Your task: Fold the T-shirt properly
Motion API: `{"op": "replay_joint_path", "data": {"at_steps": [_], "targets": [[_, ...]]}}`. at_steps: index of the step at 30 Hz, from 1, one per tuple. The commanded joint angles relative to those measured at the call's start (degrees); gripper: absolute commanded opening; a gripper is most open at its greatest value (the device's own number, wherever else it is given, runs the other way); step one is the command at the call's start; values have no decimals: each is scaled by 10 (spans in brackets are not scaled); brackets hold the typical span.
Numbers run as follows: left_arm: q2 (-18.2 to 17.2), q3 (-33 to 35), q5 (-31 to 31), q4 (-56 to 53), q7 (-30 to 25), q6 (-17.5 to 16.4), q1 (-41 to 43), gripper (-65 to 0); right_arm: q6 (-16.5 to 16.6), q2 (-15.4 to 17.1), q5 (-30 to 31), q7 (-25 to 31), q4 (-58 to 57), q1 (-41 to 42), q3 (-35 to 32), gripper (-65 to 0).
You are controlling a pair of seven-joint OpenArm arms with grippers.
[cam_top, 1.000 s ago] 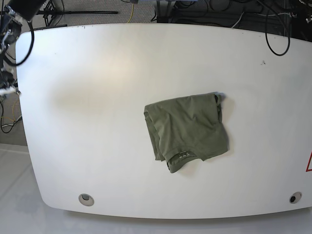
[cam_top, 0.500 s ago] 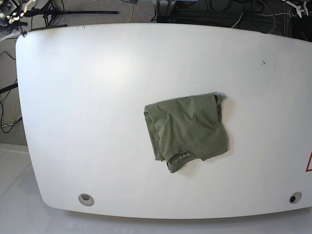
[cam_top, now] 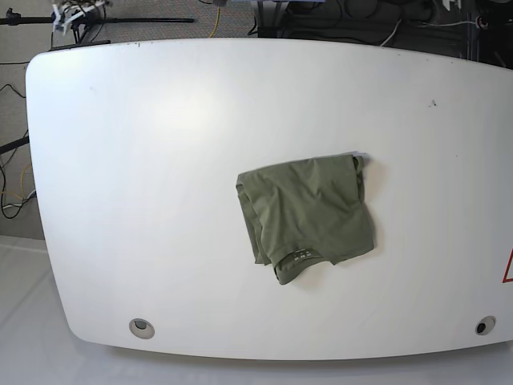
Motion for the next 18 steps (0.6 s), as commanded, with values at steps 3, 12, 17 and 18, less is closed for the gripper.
{"op": "replay_joint_path", "data": {"at_steps": [3, 12, 17, 18], "targets": [[-9, -2, 79, -94, -79, 1, -10, -650, 8, 30, -59, 68, -167, 16, 0, -650], [-25, -2, 224, -235, -161, 1, -42, -650, 8, 53, -172, 173, -398, 70, -3, -650], [-25, 4, 317, -295, -168, 31, -68, -650, 3, 48, -258, 212, -470, 97, -1, -650], [-25, 6, 336, -307, -168, 40, -72, -650, 3, 42, -273, 215, -479, 102, -1, -650]]}}
